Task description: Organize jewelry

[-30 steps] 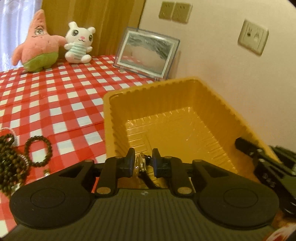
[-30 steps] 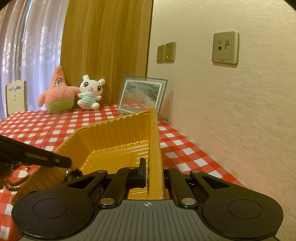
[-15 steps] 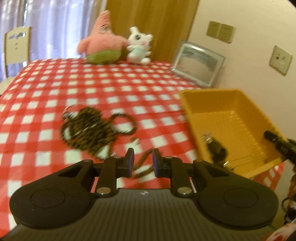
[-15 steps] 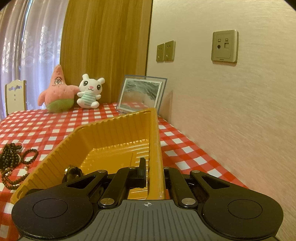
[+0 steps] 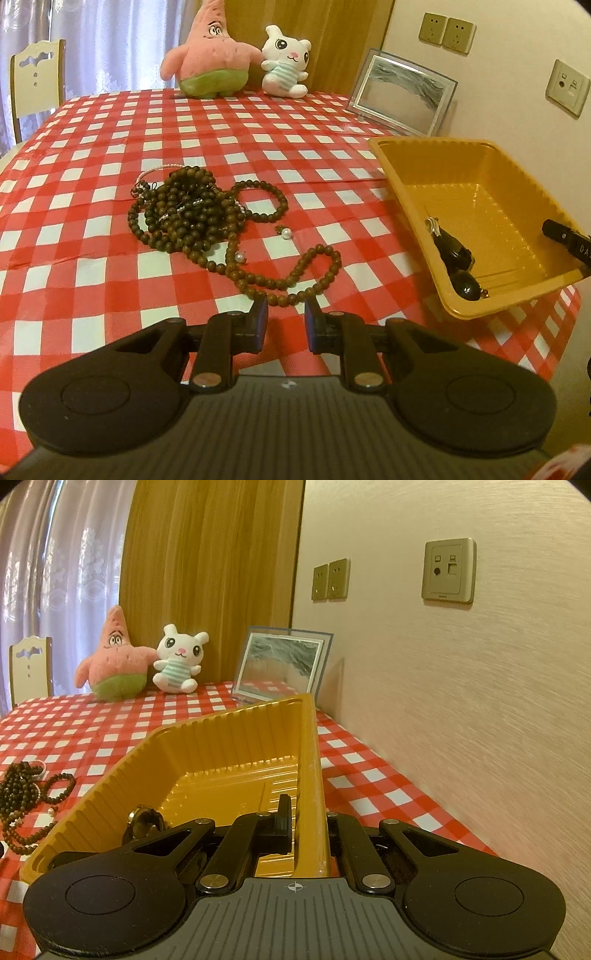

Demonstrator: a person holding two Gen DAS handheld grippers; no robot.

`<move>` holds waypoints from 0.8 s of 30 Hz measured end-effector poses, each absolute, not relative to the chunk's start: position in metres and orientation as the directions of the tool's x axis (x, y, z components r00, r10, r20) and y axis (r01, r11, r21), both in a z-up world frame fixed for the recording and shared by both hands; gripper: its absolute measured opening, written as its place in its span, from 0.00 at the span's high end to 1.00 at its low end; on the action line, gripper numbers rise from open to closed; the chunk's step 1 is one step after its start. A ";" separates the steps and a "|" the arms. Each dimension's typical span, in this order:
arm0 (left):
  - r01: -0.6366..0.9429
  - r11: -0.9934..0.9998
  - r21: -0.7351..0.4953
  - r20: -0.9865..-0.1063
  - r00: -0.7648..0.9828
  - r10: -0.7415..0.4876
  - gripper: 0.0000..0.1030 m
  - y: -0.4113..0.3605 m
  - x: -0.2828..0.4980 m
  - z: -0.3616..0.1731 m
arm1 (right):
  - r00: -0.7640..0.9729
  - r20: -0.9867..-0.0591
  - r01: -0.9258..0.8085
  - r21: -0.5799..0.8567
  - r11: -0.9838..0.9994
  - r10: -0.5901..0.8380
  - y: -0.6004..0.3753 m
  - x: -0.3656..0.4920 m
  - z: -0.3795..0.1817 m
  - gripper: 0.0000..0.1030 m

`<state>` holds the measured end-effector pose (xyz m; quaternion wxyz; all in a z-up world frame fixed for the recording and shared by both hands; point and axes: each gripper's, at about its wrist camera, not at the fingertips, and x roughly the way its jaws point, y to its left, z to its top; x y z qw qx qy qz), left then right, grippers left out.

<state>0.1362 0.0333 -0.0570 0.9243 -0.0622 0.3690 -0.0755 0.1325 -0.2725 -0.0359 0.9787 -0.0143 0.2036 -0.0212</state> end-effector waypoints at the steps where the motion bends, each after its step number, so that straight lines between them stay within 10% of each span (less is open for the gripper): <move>1: 0.093 0.981 -0.168 -0.673 0.717 -0.183 0.83 0.033 0.138 -0.057 | 0.916 -0.398 0.036 -0.038 0.999 -0.048 -0.272 0.133 -0.036 0.95; 24: 0.047 0.997 -0.053 -0.696 0.715 -0.071 0.83 0.039 0.190 -0.071 | 0.912 -0.406 0.044 -0.038 0.998 -0.056 -0.276 0.140 -0.041 0.95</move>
